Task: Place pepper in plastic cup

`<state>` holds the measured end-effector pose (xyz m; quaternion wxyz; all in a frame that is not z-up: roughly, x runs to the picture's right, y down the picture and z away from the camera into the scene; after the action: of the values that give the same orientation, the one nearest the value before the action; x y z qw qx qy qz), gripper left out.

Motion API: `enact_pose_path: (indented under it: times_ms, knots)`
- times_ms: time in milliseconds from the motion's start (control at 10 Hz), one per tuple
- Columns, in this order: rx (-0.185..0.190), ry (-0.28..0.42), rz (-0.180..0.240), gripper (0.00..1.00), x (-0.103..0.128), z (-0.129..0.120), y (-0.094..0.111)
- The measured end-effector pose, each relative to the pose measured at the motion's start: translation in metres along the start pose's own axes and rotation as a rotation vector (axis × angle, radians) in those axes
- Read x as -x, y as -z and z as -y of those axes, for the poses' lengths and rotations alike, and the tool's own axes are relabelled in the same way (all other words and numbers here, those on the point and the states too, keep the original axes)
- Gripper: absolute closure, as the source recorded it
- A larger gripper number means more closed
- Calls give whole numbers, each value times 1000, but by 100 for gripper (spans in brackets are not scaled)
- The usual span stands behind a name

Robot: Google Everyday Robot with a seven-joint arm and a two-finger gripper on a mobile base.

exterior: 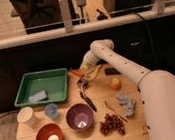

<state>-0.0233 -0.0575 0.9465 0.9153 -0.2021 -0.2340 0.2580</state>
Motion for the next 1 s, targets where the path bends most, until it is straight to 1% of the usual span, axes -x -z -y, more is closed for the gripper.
enact_pose_path:
  times_ms: [100,200,300,400,600,800,900,1000]
  knots:
    - [-5,-61,28,50,7,2,-7]
    - [-9,-70,38,42,10,2,-11]
    - [-14,-81,40,33,14,4,-16]
    - [-20,-96,23,22,19,5,-26]
    - [-28,-100,-13,20,22,3,-35]
    - [-45,-108,-82,20,17,3,-46]
    - [-50,-112,-107,20,15,2,-51]
    - [-51,-117,-120,20,14,0,-54]
